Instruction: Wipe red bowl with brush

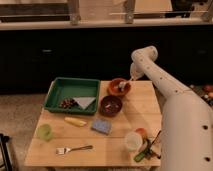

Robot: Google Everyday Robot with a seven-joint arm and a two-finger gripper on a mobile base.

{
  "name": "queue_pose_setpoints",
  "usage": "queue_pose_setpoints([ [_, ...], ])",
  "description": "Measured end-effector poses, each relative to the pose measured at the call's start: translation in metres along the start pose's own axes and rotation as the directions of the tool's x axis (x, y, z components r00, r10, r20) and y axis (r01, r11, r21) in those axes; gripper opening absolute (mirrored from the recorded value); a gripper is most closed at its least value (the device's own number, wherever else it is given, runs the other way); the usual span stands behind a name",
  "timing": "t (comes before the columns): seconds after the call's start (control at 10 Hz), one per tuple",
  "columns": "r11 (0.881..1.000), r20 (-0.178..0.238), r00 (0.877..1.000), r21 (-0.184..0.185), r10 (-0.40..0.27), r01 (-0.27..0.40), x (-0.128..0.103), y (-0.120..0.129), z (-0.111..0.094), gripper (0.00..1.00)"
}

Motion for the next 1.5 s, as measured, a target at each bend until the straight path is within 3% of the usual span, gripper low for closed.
queue_pose_setpoints([
  [0.4, 0.999, 0.037, 0.998, 0.024, -0.042, 0.041, -0.02, -0.009, 0.001, 0.01],
  [0.8, 0.997, 0.052, 0.996, 0.034, -0.074, 0.073, -0.029, 0.009, -0.022, 0.01],
  [1.0, 0.998, 0.045, 0.997, 0.013, -0.069, 0.069, -0.023, 0.021, -0.025, 0.01],
  [1.2, 0.999, 0.02, 0.999, -0.029, -0.038, 0.039, 0.0, 0.034, -0.022, 0.01],
  [1.5, 0.997, 0.001, 1.0, -0.073, -0.006, 0.006, 0.017, 0.026, -0.007, 0.01],
])
